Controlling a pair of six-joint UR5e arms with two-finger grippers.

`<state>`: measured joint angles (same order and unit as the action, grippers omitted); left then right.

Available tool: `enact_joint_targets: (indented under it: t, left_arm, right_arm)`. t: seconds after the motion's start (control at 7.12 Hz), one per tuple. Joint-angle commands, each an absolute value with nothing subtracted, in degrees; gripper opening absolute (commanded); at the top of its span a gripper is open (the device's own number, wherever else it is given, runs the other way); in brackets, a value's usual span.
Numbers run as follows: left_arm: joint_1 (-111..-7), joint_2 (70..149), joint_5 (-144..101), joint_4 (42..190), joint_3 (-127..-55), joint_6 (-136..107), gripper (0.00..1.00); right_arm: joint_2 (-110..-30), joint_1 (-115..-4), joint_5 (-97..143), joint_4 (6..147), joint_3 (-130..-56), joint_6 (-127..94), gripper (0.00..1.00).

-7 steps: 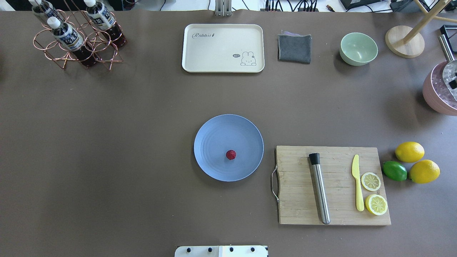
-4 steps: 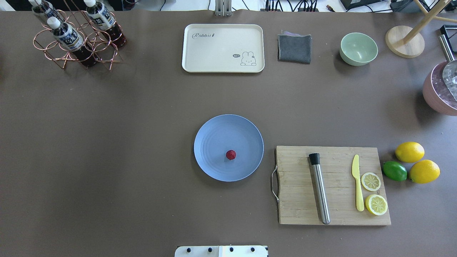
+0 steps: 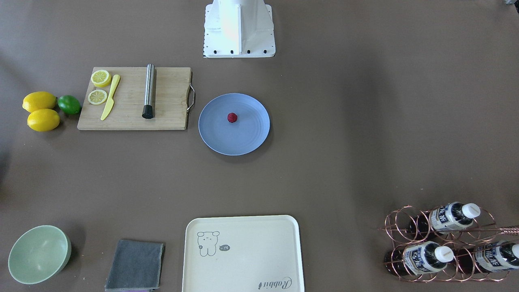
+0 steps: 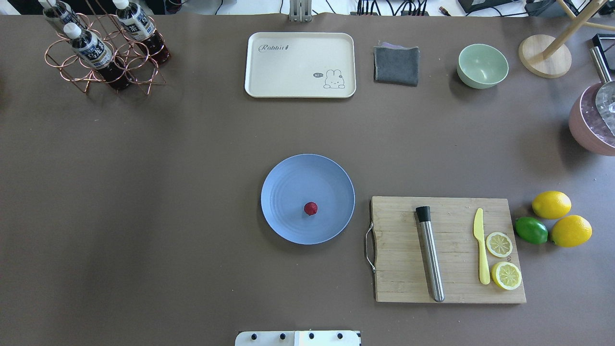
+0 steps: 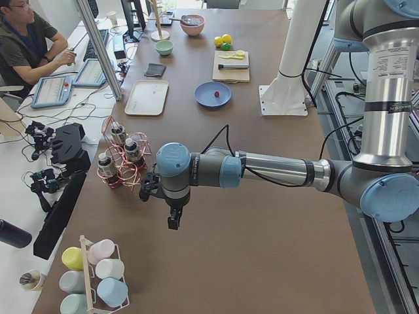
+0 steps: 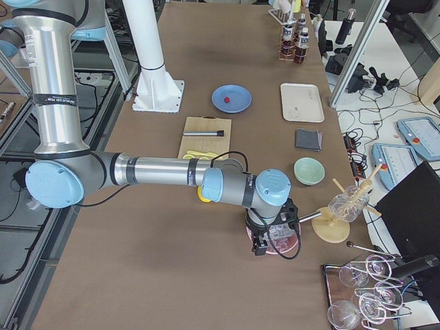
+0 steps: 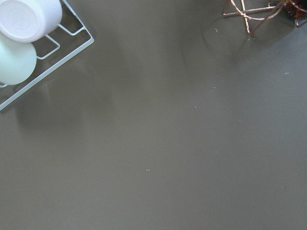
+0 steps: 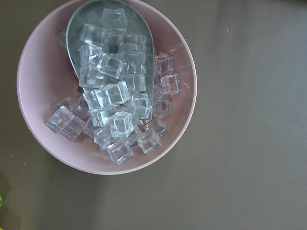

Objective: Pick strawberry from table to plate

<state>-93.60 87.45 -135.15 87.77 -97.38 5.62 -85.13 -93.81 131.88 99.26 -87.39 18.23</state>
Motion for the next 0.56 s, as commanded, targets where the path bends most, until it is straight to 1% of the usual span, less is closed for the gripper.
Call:
enact_joint_targets:
  t: [0.0, 0.42]
  left_arm:
    - [-94.3, 86.5, -135.3, 88.2, -97.6, 5.5, 0.97]
    - [-94.3, 86.4, -135.2, 88.2, -97.4, 5.4, 0.97]
  right_arm:
    - [-83.1, -93.9, 131.9, 102.7, -87.6, 18.1, 1.00]
    - [-83.1, -93.7, 132.1, 102.6, -87.9, 17.9, 1.00]
